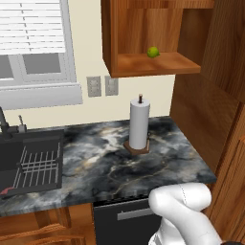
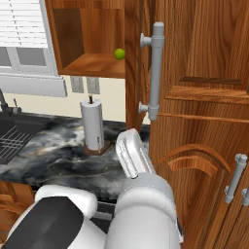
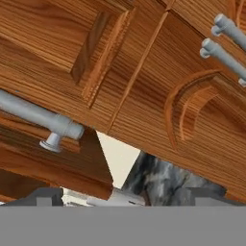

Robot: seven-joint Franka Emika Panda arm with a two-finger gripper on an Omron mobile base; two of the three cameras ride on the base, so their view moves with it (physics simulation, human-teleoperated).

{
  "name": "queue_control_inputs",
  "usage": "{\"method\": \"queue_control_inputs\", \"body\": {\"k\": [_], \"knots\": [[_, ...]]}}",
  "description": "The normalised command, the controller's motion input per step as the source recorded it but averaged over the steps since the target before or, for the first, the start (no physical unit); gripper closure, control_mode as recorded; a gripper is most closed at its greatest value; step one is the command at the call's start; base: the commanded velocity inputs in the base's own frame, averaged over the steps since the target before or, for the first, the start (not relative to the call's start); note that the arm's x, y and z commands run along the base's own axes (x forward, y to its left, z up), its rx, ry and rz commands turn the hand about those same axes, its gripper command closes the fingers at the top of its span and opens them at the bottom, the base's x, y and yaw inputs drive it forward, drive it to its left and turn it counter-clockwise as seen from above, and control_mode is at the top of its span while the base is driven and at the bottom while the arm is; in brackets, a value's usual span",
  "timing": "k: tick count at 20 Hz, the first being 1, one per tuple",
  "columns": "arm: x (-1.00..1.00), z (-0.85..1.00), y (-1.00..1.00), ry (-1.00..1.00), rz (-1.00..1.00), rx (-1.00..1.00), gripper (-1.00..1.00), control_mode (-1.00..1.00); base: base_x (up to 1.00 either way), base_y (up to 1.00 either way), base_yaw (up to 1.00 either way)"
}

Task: Pick the pear from the counter and place it in the cabinet. Then close the cabinet.

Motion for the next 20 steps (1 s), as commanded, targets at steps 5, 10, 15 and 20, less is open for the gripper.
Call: {"method": "queue_control_inputs", "body": {"k": [5, 10, 15, 20], "knots": [[0.97, -0.09, -0.12, -0.24, 0.00, 0.09, -1.00, -1.00, 0.00, 0.00, 0.00], [0.70, 0.07, -0.03, -0.29, 0.00, 0.10, -1.00, -1.00, 0.00, 0.00, 0.00], [0.61, 0.03, -0.04, -0.20, 0.03, 0.13, -1.00, -1.00, 0.00, 0.00, 0.00], [0.62, 0.21, 0.00, -0.13, 0.14, 0.16, -1.00, -1.00, 0.00, 0.00, 0.00]]}}
